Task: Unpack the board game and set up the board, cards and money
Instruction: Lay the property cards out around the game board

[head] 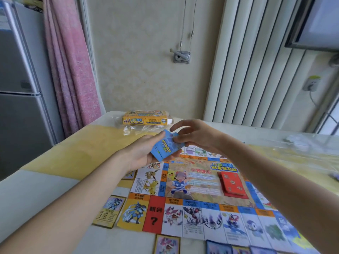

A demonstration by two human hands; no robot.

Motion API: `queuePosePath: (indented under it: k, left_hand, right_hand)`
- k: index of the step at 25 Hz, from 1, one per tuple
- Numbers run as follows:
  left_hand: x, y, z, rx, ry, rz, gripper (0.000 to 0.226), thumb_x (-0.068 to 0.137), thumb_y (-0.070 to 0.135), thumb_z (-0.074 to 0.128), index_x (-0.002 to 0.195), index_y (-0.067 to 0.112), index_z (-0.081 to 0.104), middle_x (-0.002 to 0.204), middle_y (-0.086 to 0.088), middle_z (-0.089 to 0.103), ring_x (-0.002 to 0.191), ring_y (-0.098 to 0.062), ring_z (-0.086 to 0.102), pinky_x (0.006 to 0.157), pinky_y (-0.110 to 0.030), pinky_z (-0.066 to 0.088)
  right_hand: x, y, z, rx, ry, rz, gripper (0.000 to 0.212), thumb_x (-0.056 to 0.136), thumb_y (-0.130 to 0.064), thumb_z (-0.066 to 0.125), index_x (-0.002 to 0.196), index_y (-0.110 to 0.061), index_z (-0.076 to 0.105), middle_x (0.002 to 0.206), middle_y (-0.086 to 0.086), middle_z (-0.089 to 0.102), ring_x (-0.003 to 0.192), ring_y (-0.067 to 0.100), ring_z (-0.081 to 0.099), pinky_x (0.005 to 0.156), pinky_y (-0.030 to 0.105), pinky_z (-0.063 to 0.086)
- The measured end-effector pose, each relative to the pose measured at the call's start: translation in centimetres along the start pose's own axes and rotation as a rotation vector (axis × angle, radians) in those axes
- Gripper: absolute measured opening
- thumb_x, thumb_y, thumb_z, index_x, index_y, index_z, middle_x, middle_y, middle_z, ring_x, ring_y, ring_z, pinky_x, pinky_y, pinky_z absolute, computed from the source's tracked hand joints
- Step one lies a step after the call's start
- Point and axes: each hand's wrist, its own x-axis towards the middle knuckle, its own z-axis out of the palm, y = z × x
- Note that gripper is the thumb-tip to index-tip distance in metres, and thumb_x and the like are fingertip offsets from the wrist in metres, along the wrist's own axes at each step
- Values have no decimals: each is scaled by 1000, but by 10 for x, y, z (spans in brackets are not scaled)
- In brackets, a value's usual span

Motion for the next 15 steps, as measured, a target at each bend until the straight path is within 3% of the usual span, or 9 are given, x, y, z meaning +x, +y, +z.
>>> queuePosePath:
  k: [2, 5, 8, 10, 12, 13, 15]
  left_hand:
    - [-3, -4, 6, 10, 77, 6, 33, 97, 30, 43, 106, 2, 59, 90, -16, 69, 67, -22, 69, 59, -27, 57]
    - [-4, -9, 15, 170, 239, 38, 34, 98, 31, 42, 106, 2, 58, 89, -16, 66, 66, -22, 63, 58, -26, 52]
    - [-5, -8, 29, 521, 246, 127, 38, 98, 38, 38, 89, 5, 54, 79, -15, 51, 67, -22, 48, 61, -28, 36]
    - [-8, -8, 41, 639, 191, 160, 35, 95, 44, 43, 82, 13, 53, 88, -6, 38, 77, -17, 37, 63, -30, 29]
    - [-13, -7, 50, 543, 129, 138, 20, 88, 39, 58, 79, 22, 55, 87, -5, 47, 76, -18, 44, 65, -31, 36]
    - [-14, -7, 53, 451, 110, 124, 13, 87, 30, 63, 81, 20, 58, 90, -11, 59, 79, -23, 53, 68, -31, 41]
    - [-15, -6, 55, 338, 99, 108, 4, 86, 15, 64, 90, 14, 61, 104, -18, 67, 94, -31, 62, 70, -32, 47]
  right_hand:
    - [-21, 5, -17, 58, 22, 56, 24, 84, 8, 57, 98, -11, 58, 78, 12, 56, 68, 19, 54, 55, 15, 49]
    - [-49, 12, -37, 172, 182, 170, 14, 88, 5, 53, 89, -5, 62, 79, 17, 57, 59, 17, 54, 49, 15, 47]
    - [-65, 14, -38, 481, 172, 248, 16, 91, 0, 50, 95, 10, 62, 89, 23, 66, 68, 19, 68, 57, 19, 56]
    - [-72, 10, -35, 639, 128, 229, 21, 91, 2, 47, 102, 16, 57, 91, 23, 68, 75, 22, 71, 61, 21, 57]
    - [-75, 4, -32, 406, 192, 199, 17, 87, -2, 56, 96, 12, 62, 69, 13, 68, 56, 14, 65, 47, 17, 50]
    - [-76, 2, -32, 223, 247, 187, 16, 85, -9, 62, 88, 6, 65, 55, 5, 60, 44, 10, 54, 41, 16, 41]
    - [-78, 0, -33, 28, 308, 180, 19, 83, -19, 66, 81, 0, 67, 48, -1, 43, 41, 8, 34, 39, 18, 28]
